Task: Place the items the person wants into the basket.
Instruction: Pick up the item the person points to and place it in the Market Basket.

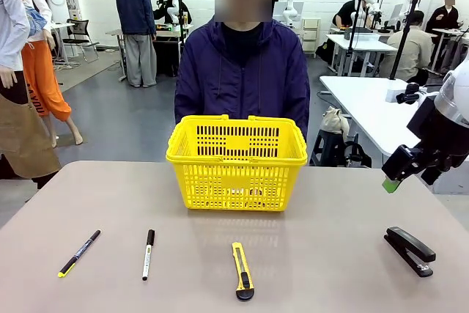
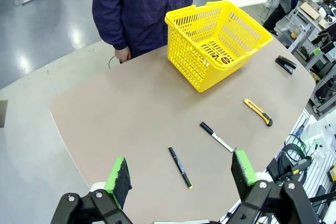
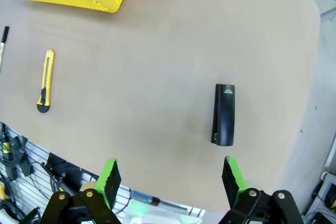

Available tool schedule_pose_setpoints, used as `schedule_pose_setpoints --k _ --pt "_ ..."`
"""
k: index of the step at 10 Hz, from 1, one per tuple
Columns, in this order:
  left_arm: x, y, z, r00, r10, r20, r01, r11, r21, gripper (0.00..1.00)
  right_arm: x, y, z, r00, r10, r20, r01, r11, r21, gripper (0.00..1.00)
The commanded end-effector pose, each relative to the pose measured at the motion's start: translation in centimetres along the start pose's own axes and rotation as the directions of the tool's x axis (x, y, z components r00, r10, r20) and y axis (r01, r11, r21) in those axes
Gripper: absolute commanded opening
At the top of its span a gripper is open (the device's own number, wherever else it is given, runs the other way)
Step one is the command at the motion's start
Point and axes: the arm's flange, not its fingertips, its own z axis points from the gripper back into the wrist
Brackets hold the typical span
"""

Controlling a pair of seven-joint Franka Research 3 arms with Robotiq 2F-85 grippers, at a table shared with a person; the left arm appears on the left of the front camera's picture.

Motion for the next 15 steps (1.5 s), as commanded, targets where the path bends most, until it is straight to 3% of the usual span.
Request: schedule_pose_setpoints --k 1,3,4,5,7,10,11,12,13,15 --pt "-0.1 0.1 0.1 1.0 -0.013 0.013 0.013 1.0 -0.014 1.0 0.0 0.0 0.2 1.0 -0.017 -0.003 0.017 1.0 0.009 1.0" --pt "-0.1 0.1 0.1 1.0 -0.013 0.013 0.013 1.0 -0.014 1.0 0.0 0.0 0.0 1.0 0.0 0.0 0.0 1.0 0.0 1.0" --pt "-0.1 0.1 0.1 1.0 -0.013 0.013 0.013 1.0 -0.014 1.0 -0.5 -1.5 1.8 0.996 0.066 0.056 -0.073 0.986 0.148 1.0" --pt "-0.1 0.1 0.1 1.0 -0.013 0.013 0.013 1.0 -0.014 1.0 -0.8 -3.4 3.6 0.98 0.157 0.126 -0.182 0.957 0.225 1.0" --pt "-0.1 0.1 0.1 1.0 -0.013 0.013 0.013 1.0 -0.014 1.0 0.1 -9.5 6.3 0.953 0.176 0.248 -0.273 0.855 0.441 1.0" --pt "-0.1 0.1 0.1 1.0 -0.013 0.013 0.013 1.0 -0.014 1.0 1.9 -18.9 8.6 0.922 0.16 0.354 -0.351 0.733 0.583 1.0" --pt "-0.1 0.1 0.1 1.0 -0.013 0.013 0.013 1.0 -0.014 1.0 2.2 -21.1 9.0 0.895 0.191 0.404 -0.412 0.703 0.58 1.0" --pt "-0.1 0.1 0.1 1.0 -0.013 0.013 0.013 1.0 -0.014 1.0 2.2 -23.2 9.5 0.851 0.242 0.467 -0.504 0.629 0.592 1.0" --pt "-0.1 0.1 0.1 1.0 -0.013 0.013 0.013 1.0 -0.014 1.0 0.9 -25.9 12.0 0.691 0.396 0.604 -0.706 0.548 0.449 1.0" --pt "-0.1 0.1 0.1 1.0 -0.013 0.013 0.013 1.0 -0.014 1.0 1.0 -26.0 12.3 0.679 0.403 0.614 -0.715 0.554 0.427 1.0"
